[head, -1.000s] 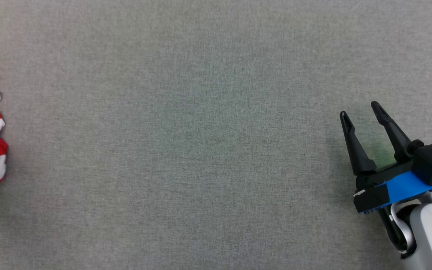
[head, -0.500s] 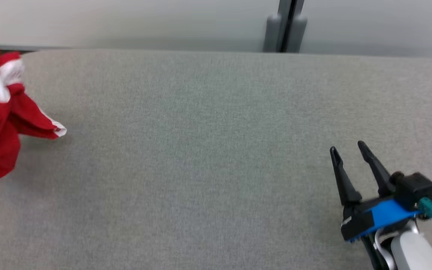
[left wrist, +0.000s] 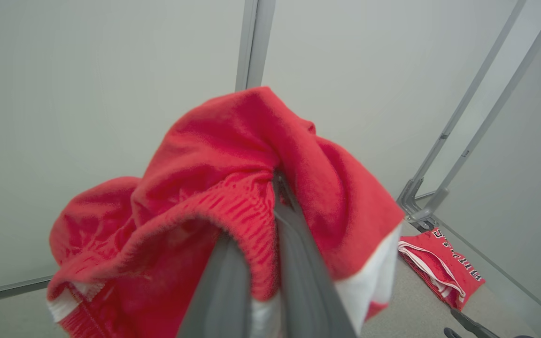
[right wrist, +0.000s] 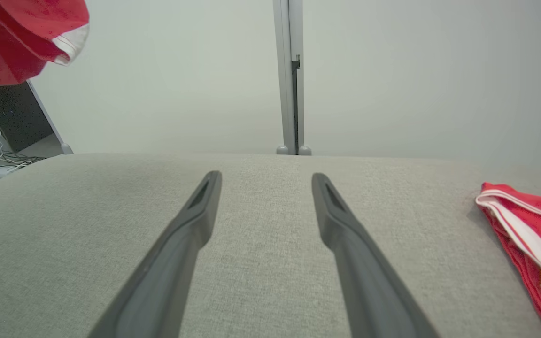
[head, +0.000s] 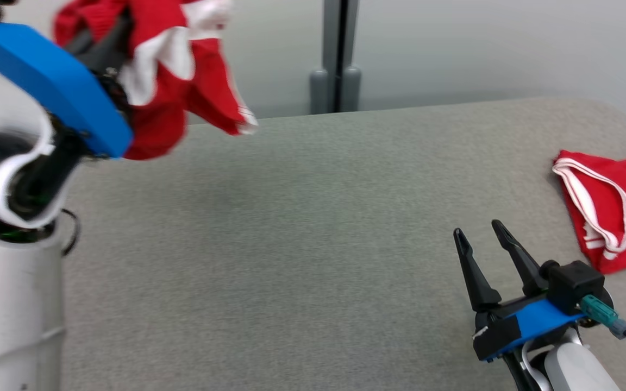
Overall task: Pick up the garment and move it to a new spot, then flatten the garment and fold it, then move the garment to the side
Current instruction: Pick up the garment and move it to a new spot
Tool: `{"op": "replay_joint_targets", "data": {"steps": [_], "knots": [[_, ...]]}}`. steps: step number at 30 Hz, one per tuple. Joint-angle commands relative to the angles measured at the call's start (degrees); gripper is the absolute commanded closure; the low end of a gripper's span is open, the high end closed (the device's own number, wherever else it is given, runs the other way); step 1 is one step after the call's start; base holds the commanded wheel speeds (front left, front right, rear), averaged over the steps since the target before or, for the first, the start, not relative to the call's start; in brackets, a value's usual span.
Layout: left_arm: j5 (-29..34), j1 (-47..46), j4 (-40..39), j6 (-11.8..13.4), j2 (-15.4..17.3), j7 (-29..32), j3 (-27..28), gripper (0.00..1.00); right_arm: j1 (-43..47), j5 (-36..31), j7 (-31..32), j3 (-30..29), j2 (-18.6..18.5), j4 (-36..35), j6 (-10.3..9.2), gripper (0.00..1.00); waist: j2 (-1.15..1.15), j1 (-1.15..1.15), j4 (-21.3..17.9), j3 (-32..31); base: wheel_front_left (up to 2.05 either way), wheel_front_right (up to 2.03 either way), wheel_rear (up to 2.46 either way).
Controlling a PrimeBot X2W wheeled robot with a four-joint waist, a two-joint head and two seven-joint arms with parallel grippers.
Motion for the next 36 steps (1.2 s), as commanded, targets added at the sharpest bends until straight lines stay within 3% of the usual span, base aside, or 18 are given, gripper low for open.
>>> {"op": "replay_joint_targets", "data": {"steps": [1, 10, 17, 18, 19, 20, 21, 27, 32, 36], "knots": [[-0.8, 0.4, -0.4, -0.4, -1.6, -0.9, -1.3, 1.0, -1.2, 0.4, 0.0, 0.3, -0.2, -0.2, 0.01, 0.0, 0.0, 0.01, -1.6, 0.1, 0.0, 0.0, 0.0], [0.3, 8.8, 5.9, -0.8, -7.0, -8.7, -7.9, 1.0, -4.9, 1.0, -0.2, 3.3, 0.8, 0.3, 0.01, 0.0, 0.0, 0.01, -9.9, 4.9, 0.0, 0.0, 0.0], [8.9, 13.4, 19.3, -0.8, -8.5, -20.4, -14.5, 1.0, -7.0, 1.6, -1.2, 4.4, 1.5, 1.4, 0.01, 0.0, 0.0, 0.01, -13.6, 7.8, 0.0, 0.0, 0.0], [9.8, 13.9, 21.6, -0.8, -8.8, -22.0, -15.5, 0.91, -7.1, 1.6, -1.4, 4.5, 1.7, 1.5, 0.01, 0.0, 0.0, 0.01, -13.8, 7.8, 0.0, 0.0, 0.0], [10.7, 14.1, 23.6, -0.9, -9.0, -23.5, -16.4, 0.76, -7.2, 1.6, -1.5, 4.5, 1.7, 1.8, 0.01, 0.0, 0.0, 0.01, -13.9, 7.8, 0.0, 0.0, 0.0], [11.4, 14.1, 25.6, -0.9, -9.3, -25.0, -17.2, 0.22, -7.2, 1.6, -1.5, 4.4, 1.7, 2.1, 0.01, 0.0, 0.0, 0.01, -13.9, 7.7, 0.0, 0.0, 0.0], [12.3, 14.1, 27.3, -0.9, -9.5, -26.5, -18.1, 0.0, -7.2, 1.6, -1.6, 4.3, 1.6, 2.2, 0.01, 0.0, 0.0, 0.01, -13.8, 7.5, 0.0, 0.0, 0.0], [12.4, 14.6, 32.4, -1.0, -11.0, -33.2, -21.5, 0.0, -5.8, 1.5, -2.0, 2.8, 0.7, 2.9, 0.01, 0.0, 0.0, 0.01, -12.0, 5.5, 0.0, 0.0, 0.0], [10.4, 16.2, 32.0, -1.0, -11.4, -39.5, -23.3, 0.0, -4.5, 1.4, -1.6, 0.8, -0.3, 2.4, 0.01, 0.0, 0.0, 0.01, -9.0, 2.8, 0.0, 0.0, 0.0], [8.2, 18.9, 30.3, -0.9, -9.5, -43.0, -23.6, 0.0, -2.8, 1.2, -0.9, -1.1, -1.1, 1.6, 0.01, 0.0, 0.0, 0.01, -6.4, 0.2, 0.0, 0.0, 0.0]]}}
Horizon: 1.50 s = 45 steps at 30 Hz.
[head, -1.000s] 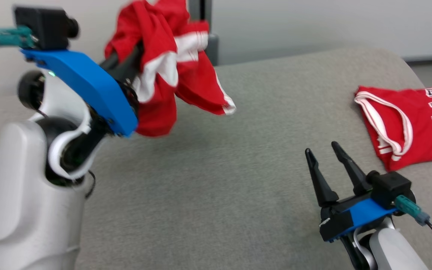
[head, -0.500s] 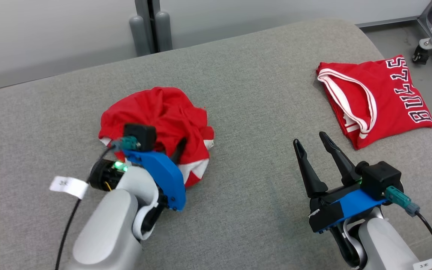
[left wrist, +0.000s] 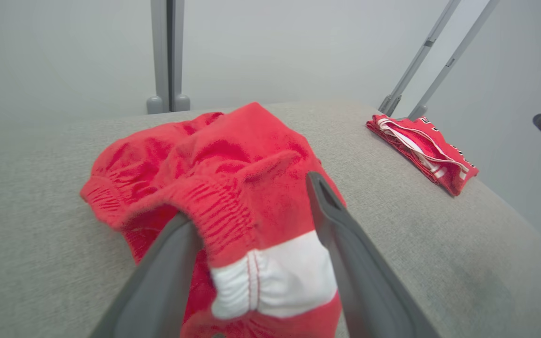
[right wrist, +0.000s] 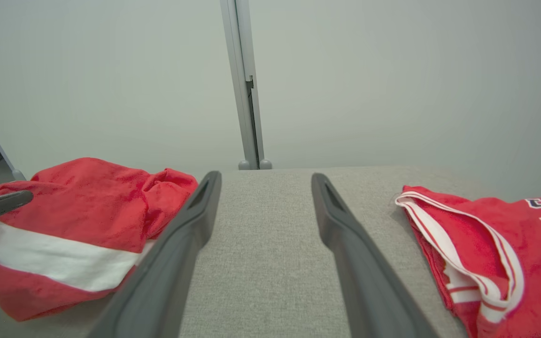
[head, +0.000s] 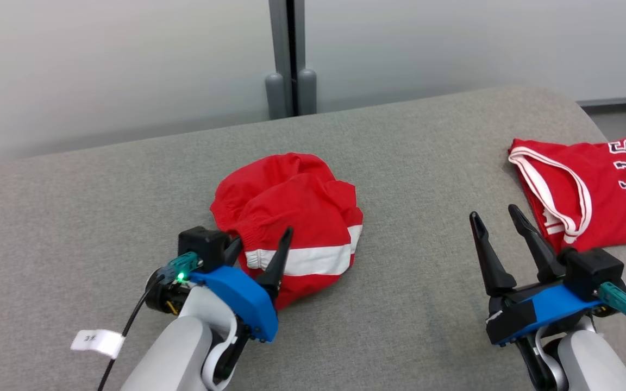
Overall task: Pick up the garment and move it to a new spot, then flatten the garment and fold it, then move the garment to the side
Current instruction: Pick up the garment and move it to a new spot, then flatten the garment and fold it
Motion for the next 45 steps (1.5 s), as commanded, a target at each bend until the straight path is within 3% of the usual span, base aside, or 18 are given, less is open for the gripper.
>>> {"op": "replay_joint_targets", "data": {"steps": [1, 11, 23, 32, 35, 45], "knots": [[-0.4, 1.0, -0.5, -0.1, 0.9, -0.9, 0.5, 0.0, 0.9, -0.3, 0.3, -0.5, -0.4, -0.5, 0.01, 0.0, 0.0, 0.0, 0.5, -0.5, 0.0, 0.0, 0.0], [-2.9, 9.7, -4.6, 2.5, 4.8, -6.1, 4.6, 0.0, 6.2, -1.0, 2.7, -5.7, -0.9, -5.1, 0.01, 0.0, 0.0, 0.0, 4.3, -3.9, 0.0, 0.0, 0.0], [-0.8, 16.4, -10.6, 6.9, 8.1, -15.7, 12.4, 0.0, 10.4, -2.4, 3.9, -9.6, 0.8, -8.7, 0.01, 0.0, 0.0, 0.0, 5.0, -4.7, 0.0, 0.0, 0.0], [5.7, 19.0, -14.8, 6.8, 6.8, -16.0, 20.5, 0.0, 11.2, -2.9, 4.3, -9.7, 1.9, -8.2, 0.01, 0.0, 0.0, 0.0, 5.5, -4.8, 0.0, 0.0, 0.0], [7.2, 19.3, -14.0, 5.6, 6.5, -16.0, 22.5, 0.0, 11.3, -2.7, 4.1, -9.8, 2.0, -7.6, 0.01, 0.0, 0.0, 0.0, 5.7, -4.9, 0.0, 0.0, 0.0], [9.7, 18.5, -9.1, 3.9, 4.9, -16.0, 22.8, 0.0, 10.5, -2.7, 3.8, -8.9, 2.6, -5.4, 0.01, 0.0, 0.0, 0.0, 6.0, -5.3, 0.0, 0.0, 0.0]]}}
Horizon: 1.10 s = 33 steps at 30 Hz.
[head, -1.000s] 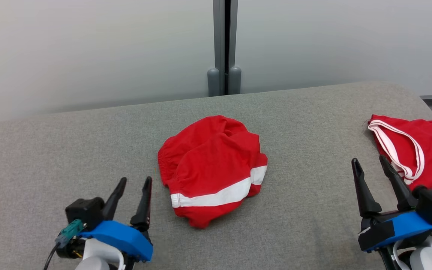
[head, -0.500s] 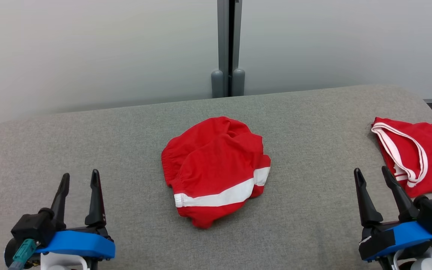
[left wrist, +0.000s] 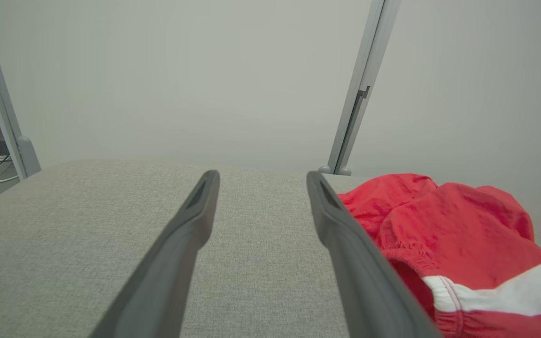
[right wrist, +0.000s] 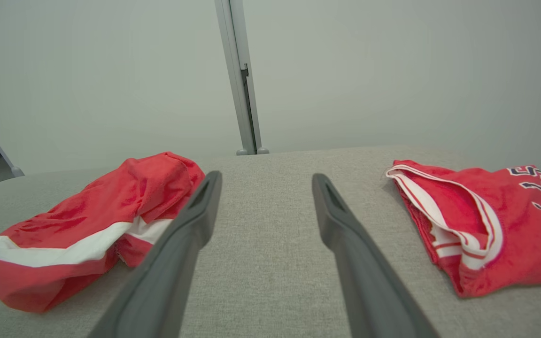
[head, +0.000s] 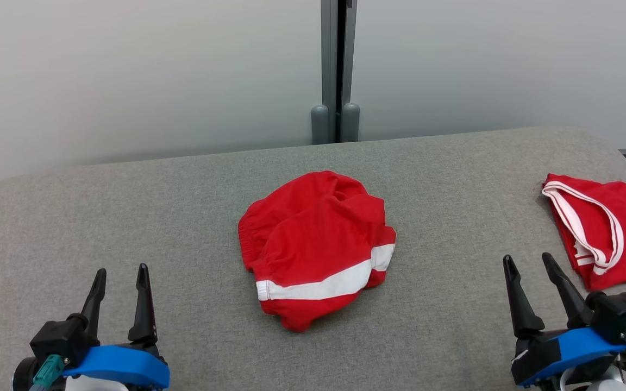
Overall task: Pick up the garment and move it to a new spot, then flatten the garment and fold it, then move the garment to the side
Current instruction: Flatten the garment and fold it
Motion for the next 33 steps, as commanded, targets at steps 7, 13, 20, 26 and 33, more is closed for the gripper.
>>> {"op": "replay_joint_targets", "data": {"steps": [7, 13, 20, 26, 33], "knots": [[1.0, -0.6, 0.5, -0.4, -0.3, -0.3, 0.2, 0.0, -0.5, 0.2, -0.7, 0.5, 0.3, 0.5, 0.01, 0.0, 0.0, 0.0, 0.2, 0.0, 0.0, 0.0, 0.0], [1.4, -0.2, 0.4, -0.6, -0.3, -0.3, 0.0, 0.0, -0.5, 0.5, -0.7, 0.8, 0.2, 0.5, 0.01, 0.0, 0.0, 0.0, 0.2, 0.1, 0.0, 0.0, 0.0], [1.6, -0.7, 0.2, -0.2, -0.5, -0.2, -0.6, 0.0, -0.8, 0.7, -0.9, 1.1, -0.2, 0.7, 0.01, 0.0, 0.0, 0.0, 0.3, 0.3, 0.0, 0.0, 0.0], [0.4, -2.6, -0.7, -1.6, -2.0, 4.2, -3.8, 0.0, -1.2, 0.8, -1.0, 1.4, -0.2, 0.7, 0.01, 0.0, 0.0, 0.0, 0.2, 0.9, 0.0, 0.0, 0.0], [-4.5, -5.4, 2.5, -3.7, -4.9, 16.4, -11.0, 0.0, -2.4, 0.8, -1.2, 2.9, 0.0, 1.1, 0.01, 0.0, 0.0, 0.0, -1.2, 1.8, 0.0, 0.0, 0.0]]}}
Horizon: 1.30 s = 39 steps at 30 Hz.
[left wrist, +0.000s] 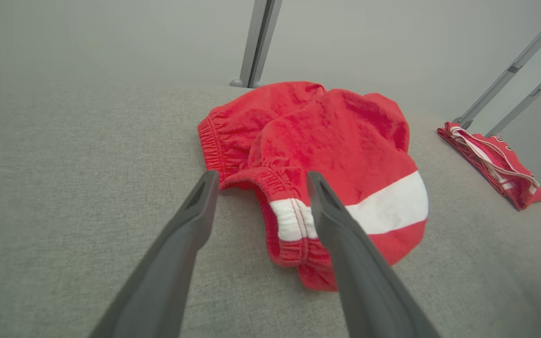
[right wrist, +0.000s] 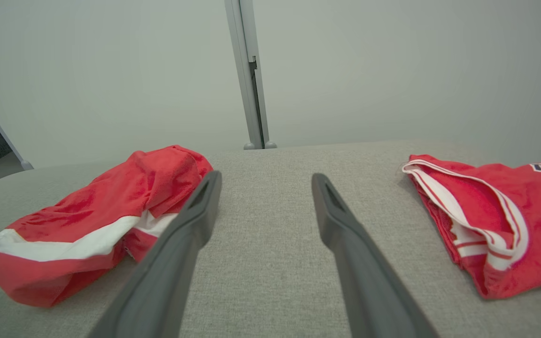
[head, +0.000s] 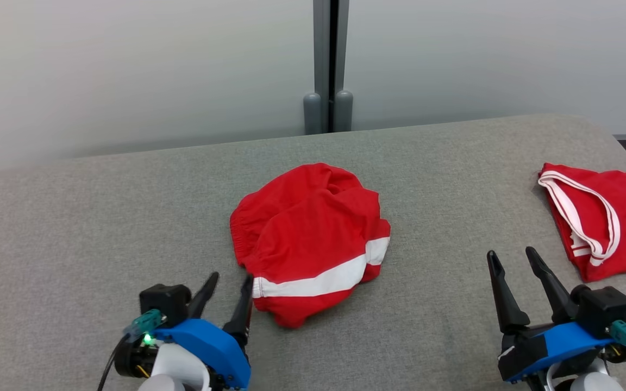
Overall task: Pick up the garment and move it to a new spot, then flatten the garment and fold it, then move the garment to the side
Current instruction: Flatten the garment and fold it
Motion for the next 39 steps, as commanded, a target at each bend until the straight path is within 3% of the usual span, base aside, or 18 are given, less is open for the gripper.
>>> {"op": "replay_joint_targets", "data": {"steps": [1, 16, 17, 18, 23, 38, 39], "knots": [[-0.9, -1.1, 1.2, -0.4, -0.3, 1.9, -0.9, 0.0, -1.1, 0.3, -0.4, 0.4, 0.0, 0.2, 0.01, 0.0, 0.0, 0.0, -0.5, 0.2, 0.0, 0.0, 0.0], [-4.4, -4.6, 7.6, -0.5, -1.5, 5.0, -2.7, 0.01, -2.2, 0.8, -1.3, 2.2, 0.0, 1.7, 0.01, 0.0, 0.0, 0.0, -3.3, 1.4, 0.0, 0.0, 0.0], [-4.5, -4.8, 7.8, -0.5, -1.5, 4.8, -2.8, 0.71, -2.4, 0.8, -1.4, 2.2, 0.0, 1.7, 0.01, 0.0, 0.0, 0.0, -3.4, 1.5, 0.0, 0.0, 0.0], [-4.8, -5.1, 7.8, -0.6, -1.5, 4.6, -3.0, 1.0, -2.5, 0.8, -1.4, 2.3, 0.1, 1.8, 0.01, 0.0, 0.0, 0.0, -3.5, 1.5, 0.0, 0.0, 0.0], [-5.8, -5.2, 8.4, -0.5, -0.2, 2.5, -2.6, 1.0, -2.8, 0.9, -1.7, 2.1, 0.2, 1.9, 0.01, 0.0, 0.0, 0.0, -3.5, 1.9, 0.0, 0.0, 0.0], [2.1, -8.1, 17.7, 10.7, 3.9, -10.3, -0.3, 1.0, -4.2, 0.8, -1.9, 2.4, 0.3, 2.3, 0.01, 0.0, 0.0, 0.0, -2.2, 3.3, 0.0, 0.0, 0.0], [2.5, -8.2, 18.6, 11.6, 4.0, -11.0, -0.1, 0.83, -4.3, 0.8, -1.9, 2.5, 0.4, 2.4, 0.01, 0.0, 0.0, 0.0, -2.2, 3.4, 0.0, 0.0, 0.0]]}}
